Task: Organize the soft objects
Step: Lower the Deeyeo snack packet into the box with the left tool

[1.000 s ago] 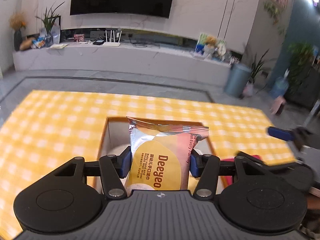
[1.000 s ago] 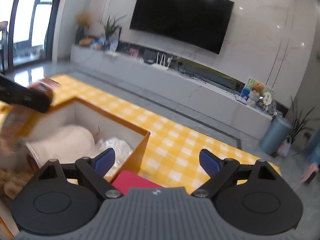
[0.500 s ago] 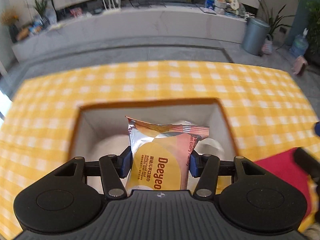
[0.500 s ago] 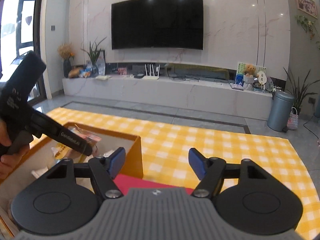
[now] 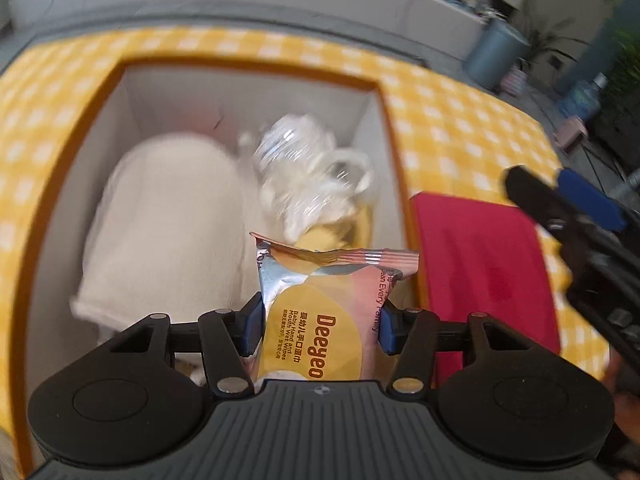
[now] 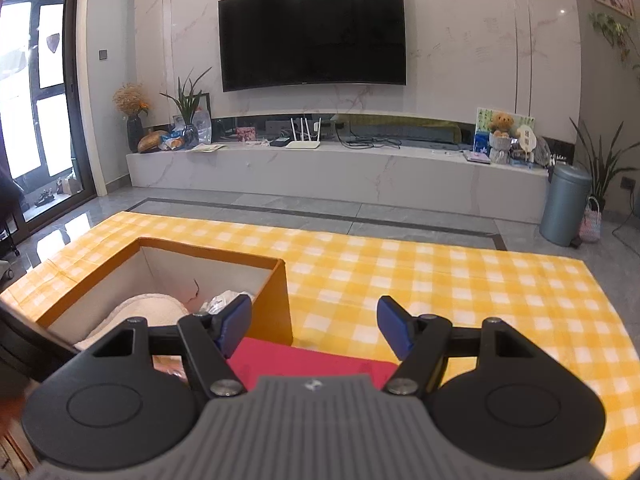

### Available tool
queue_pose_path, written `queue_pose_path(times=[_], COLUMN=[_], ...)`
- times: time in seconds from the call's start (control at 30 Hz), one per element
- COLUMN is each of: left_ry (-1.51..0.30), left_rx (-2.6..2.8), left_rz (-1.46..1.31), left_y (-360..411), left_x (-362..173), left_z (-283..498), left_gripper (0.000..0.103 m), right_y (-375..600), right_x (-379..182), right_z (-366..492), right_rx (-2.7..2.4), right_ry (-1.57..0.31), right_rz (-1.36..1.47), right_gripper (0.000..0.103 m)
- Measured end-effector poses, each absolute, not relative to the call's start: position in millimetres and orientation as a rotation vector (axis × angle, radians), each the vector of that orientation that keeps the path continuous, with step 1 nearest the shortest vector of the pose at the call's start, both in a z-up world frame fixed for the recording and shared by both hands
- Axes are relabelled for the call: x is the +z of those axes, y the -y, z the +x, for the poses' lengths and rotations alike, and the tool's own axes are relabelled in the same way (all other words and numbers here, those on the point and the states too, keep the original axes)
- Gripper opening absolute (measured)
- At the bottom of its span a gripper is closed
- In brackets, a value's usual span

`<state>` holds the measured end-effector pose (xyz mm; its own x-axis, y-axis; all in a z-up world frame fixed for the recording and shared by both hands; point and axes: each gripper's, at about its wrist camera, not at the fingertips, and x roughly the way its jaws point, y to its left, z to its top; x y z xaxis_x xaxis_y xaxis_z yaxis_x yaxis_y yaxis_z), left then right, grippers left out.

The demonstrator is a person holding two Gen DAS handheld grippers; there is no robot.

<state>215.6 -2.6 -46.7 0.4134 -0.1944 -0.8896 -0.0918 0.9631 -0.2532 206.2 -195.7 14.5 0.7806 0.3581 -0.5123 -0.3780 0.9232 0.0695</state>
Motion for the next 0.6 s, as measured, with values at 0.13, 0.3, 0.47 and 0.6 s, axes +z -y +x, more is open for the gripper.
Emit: queue_pose_path(times=[0.13,0.3,0.47,0.6], left_ry=[-1.182,-1.180,-1.097,-0.939], left_rx=[-0.063,-0.073,-0.101,-0.094], left_rz=[-0.286,-0.265,-0.176,-0.151], left_y=[3,1,10,5], left_x=[-59,-60,-43,-5], left_z=[214,212,198,172], left_gripper=[0.062,0.068,0.083,0.089], right_y=[193,194,194,194], right_x=[15,11,11,14], right_z=[203,205,207,206], right_rx=[0.414,0.411,0.422,0.419], right_ry=[-0.538,-0.553,-0.561,-0.560], right_rz=[-0.063,-0.059,-0.069,-0.062], right_gripper=[0.069,0.069,0.069,0.069])
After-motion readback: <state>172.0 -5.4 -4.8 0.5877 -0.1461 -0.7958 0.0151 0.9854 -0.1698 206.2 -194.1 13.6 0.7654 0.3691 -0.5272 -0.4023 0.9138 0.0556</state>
